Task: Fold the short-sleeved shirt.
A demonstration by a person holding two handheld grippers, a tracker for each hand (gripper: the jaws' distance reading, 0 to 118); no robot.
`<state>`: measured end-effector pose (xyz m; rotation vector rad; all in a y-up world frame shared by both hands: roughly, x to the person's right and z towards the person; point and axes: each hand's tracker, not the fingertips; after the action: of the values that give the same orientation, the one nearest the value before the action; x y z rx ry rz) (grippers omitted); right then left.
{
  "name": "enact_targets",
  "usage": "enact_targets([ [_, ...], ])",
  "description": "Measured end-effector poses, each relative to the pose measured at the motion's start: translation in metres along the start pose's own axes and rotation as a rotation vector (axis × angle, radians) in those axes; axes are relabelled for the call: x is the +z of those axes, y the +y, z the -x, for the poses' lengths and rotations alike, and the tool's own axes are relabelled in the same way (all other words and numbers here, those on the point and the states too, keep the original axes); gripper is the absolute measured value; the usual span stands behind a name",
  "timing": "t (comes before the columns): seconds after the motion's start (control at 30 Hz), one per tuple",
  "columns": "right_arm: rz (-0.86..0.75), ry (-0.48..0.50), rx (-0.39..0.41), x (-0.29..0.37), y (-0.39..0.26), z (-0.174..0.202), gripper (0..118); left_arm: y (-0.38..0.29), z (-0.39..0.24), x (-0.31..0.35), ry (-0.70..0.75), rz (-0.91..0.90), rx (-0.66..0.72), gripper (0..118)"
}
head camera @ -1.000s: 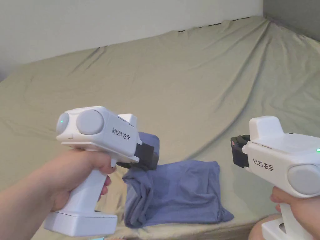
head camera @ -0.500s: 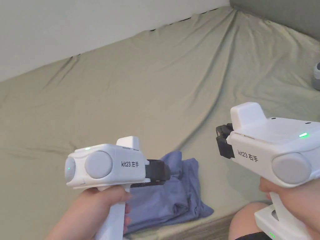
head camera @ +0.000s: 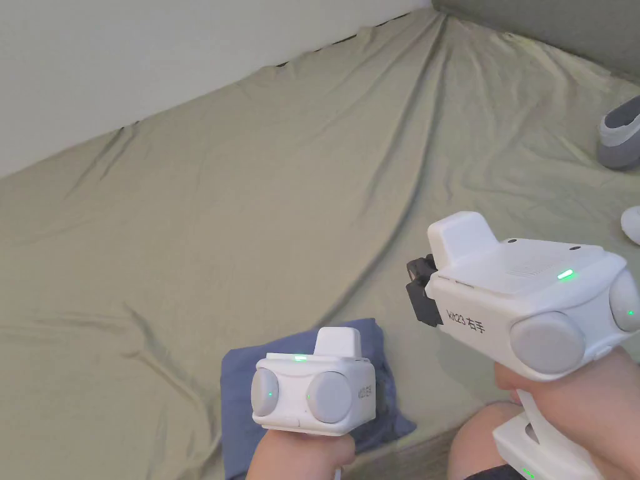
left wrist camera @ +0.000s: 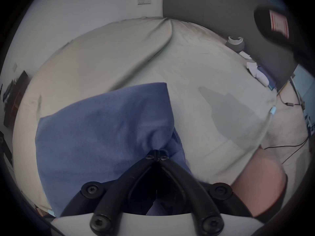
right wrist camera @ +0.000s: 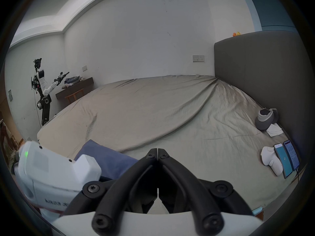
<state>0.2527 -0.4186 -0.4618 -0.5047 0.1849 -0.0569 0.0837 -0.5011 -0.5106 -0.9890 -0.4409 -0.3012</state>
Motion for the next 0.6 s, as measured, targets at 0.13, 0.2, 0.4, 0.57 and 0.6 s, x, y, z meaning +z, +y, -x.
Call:
enact_targets([
  [0.13, 0.005, 0.004, 0.003, -0.003, -0.001, 0.002, 0, 0.003, 0.006, 0.01, -0.047, -0.021, -0.002, 0],
  [0.2, 0.016, 0.008, -0.008, -0.007, -0.002, 0.005, 0, 0.003, 0.021, 0.023, -0.114, -0.05, 0.07, 0],
  [0.4, 0.073, 0.084, 0.02, -0.024, -0.004, 0.044, 0, -0.002, 0.103, 0.105, -0.178, -0.247, 0.235, 0],
  [0.57, 0.217, 0.217, 0.014, -0.073, -0.016, 0.084, 0, -0.023, 0.179, 0.149, -0.193, -0.307, 0.314, 0],
  [0.6, 0.248, 0.249, -0.015, -0.086, -0.019, 0.089, 0, -0.029, 0.192, 0.152, -0.208, -0.306, 0.334, 0],
])
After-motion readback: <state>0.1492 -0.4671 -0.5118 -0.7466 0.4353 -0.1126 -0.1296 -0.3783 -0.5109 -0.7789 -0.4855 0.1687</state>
